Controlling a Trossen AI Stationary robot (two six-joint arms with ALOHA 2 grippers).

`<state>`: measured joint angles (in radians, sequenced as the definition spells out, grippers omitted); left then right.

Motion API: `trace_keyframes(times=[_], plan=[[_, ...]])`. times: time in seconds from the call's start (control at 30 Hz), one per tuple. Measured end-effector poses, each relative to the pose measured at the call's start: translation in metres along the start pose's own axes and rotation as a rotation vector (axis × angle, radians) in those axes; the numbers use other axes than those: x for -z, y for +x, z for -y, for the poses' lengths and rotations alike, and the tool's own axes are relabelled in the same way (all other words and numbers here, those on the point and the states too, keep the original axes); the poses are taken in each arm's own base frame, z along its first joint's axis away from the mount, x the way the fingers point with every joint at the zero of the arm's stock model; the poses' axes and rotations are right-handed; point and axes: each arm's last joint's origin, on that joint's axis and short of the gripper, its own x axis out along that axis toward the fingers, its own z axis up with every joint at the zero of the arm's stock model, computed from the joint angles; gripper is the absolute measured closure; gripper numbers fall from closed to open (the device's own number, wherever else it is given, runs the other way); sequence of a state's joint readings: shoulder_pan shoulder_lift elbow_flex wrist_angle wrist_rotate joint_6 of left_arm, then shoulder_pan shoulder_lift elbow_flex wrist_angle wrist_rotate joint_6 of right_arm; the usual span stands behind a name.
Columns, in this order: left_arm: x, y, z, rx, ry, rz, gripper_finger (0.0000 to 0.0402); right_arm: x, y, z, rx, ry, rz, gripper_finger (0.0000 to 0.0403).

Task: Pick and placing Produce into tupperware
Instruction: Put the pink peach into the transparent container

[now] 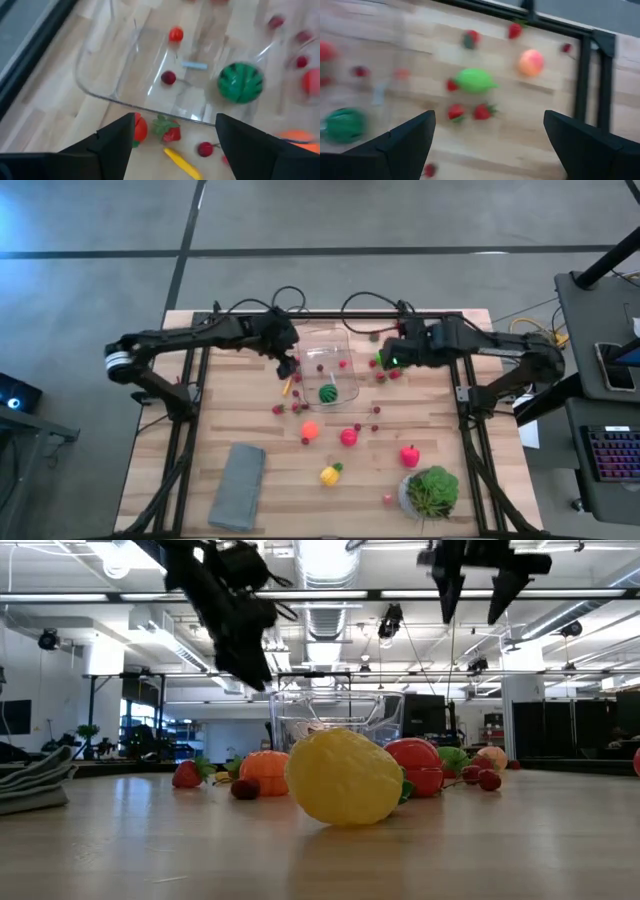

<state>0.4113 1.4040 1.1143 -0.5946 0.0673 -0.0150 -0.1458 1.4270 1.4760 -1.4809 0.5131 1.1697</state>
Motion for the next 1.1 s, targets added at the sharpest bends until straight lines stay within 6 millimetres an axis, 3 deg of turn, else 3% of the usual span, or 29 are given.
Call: trace_keyframes(times=[0.17, 0.27, 0.47, 0.57, 0.67, 0.77, 0.87, 0.97, 1.1], plan=[[0.003, -0.045, 0.003, 0.0, -0.053, 0.12, 0.0139, -0.04, 0.049, 0.032, 0.09, 0.097, -0.222, 0.0037], [0.006, -0.067, 0.004, 0.007, -0.097, 0.191, 0.0139, -0.054, 0.072, 0.052, 0.124, 0.106, -0.301, 0.0037], [0.015, -0.102, 0.006, 0.004, -0.148, 0.295, 0.0139, -0.073, 0.101, 0.1, 0.213, 0.224, -0.37, 0.0037], [0.017, -0.111, 0.006, 0.007, -0.147, 0.325, 0.0139, -0.081, 0.11, 0.113, 0.142, 0.343, -0.41, 0.0038], [0.018, -0.115, 0.006, 0.001, -0.145, 0.34, 0.0139, -0.087, 0.116, 0.107, -0.038, 0.393, -0.432, 0.0037], [0.018, -0.116, 0.006, -0.014, -0.146, 0.348, 0.0139, -0.094, 0.125, 0.102, -0.095, 0.392, -0.348, 0.0038], [0.019, -0.114, 0.006, -0.018, -0.139, 0.335, 0.0139, -0.105, 0.135, 0.101, -0.235, 0.586, -0.322, 0.0038], [0.019, -0.112, 0.006, -0.021, -0.123, 0.324, 0.0139, -0.11, 0.128, 0.085, -0.431, 0.601, -0.282, 0.0038], [0.024, -0.108, 0.005, -0.033, -0.116, 0.288, 0.0139, -0.084, 0.117, 0.067, -0.272, 0.516, -0.331, 0.0038]])
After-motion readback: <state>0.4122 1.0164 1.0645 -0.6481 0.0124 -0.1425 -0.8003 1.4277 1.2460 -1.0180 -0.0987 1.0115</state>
